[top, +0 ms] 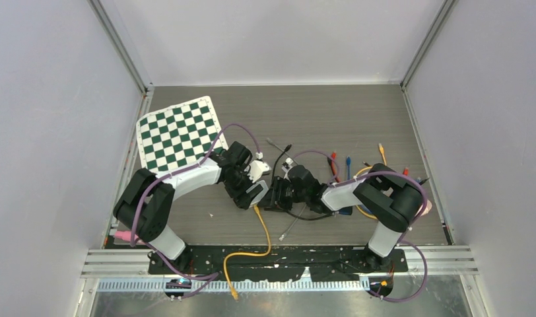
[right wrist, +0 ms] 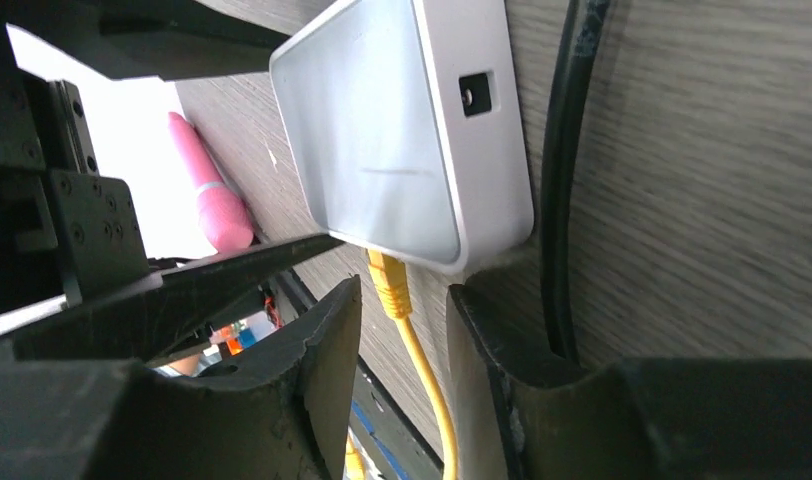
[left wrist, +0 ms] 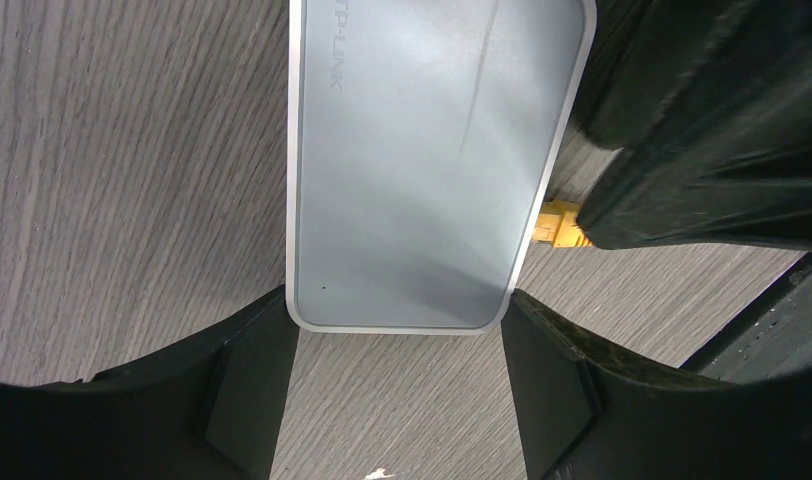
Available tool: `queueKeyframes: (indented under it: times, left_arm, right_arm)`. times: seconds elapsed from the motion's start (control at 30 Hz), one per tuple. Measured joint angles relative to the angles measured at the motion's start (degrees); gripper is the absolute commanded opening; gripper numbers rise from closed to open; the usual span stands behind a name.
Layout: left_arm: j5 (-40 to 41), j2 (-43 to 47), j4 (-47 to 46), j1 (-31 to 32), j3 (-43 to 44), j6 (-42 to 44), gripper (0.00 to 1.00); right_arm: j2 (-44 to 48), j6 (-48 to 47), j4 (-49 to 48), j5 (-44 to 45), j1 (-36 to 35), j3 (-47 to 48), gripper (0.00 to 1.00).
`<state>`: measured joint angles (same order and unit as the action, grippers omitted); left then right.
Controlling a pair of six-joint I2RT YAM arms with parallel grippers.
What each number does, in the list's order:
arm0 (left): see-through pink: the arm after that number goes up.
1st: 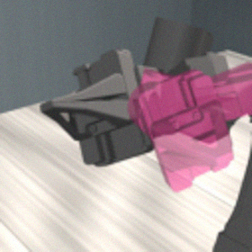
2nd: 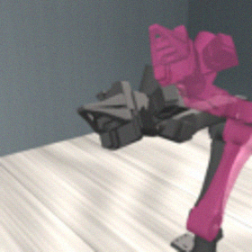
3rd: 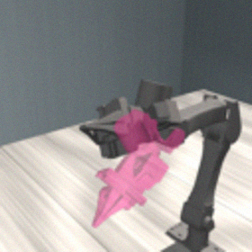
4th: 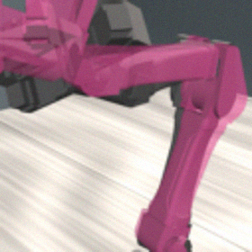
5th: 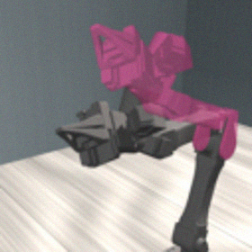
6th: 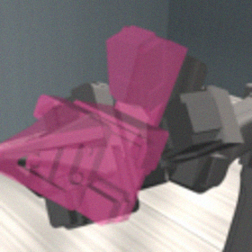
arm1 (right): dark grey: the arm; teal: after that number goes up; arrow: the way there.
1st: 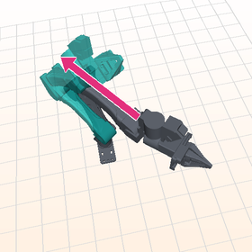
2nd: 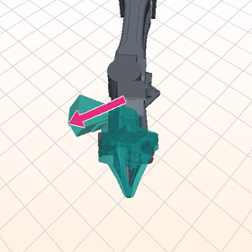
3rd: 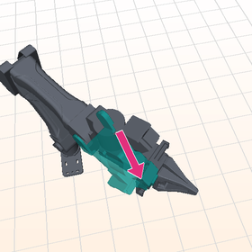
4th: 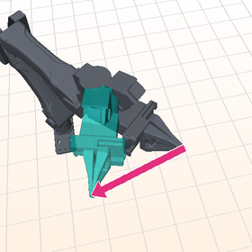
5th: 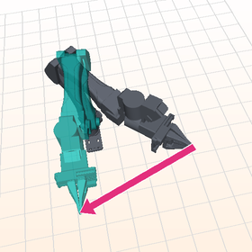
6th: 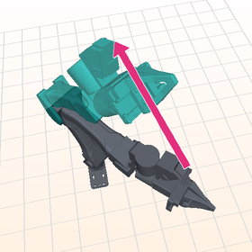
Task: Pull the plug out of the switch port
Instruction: Pull the connector from the switch port.
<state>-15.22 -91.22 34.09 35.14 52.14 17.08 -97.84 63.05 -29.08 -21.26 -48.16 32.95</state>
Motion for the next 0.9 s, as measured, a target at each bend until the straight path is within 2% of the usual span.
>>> queueKeyframes:
  times: [0.27, 0.5, 0.63, 0.7, 0.8, 0.9]
  left_arm:
    - [-0.4, 0.0, 0.0, 0.0, 0.0, 0.1, 0.65]
    - [-0.2, 0.0, 0.3, -0.3, 0.0, 0.7, 0.65]
    - [0.2, 0.0, 0.3, -0.4, 0.0, 1.4, 0.65]
    - [0.2, 0.0, 0.3, -0.4, 0.0, 1.4, 0.65]
    - [0.2, 0.0, 0.3, -0.4, 0.0, 1.4, 0.64]
    - [0.2, 0.0, 0.3, -0.4, 0.0, 1.4, 0.64]
  right_arm:
    - [-4.2, 1.4, -3.1, 1.7, -1.5, 2.6, 0.4]
    - [-6.7, 2.4, -7.3, 2.4, -2.7, 2.7, 0.28]
    - [-7.3, 2.8, -8.5, 2.4, -2.7, 2.4, 0.25]
    - [-7.3, 2.8, -8.6, 2.4, -2.7, 2.4, 0.26]
    - [-7.3, 2.8, -8.7, 2.5, -2.7, 2.3, 0.35]
    - [-7.3, 3.1, -9.6, 2.3, -2.7, 2.1, 0.36]
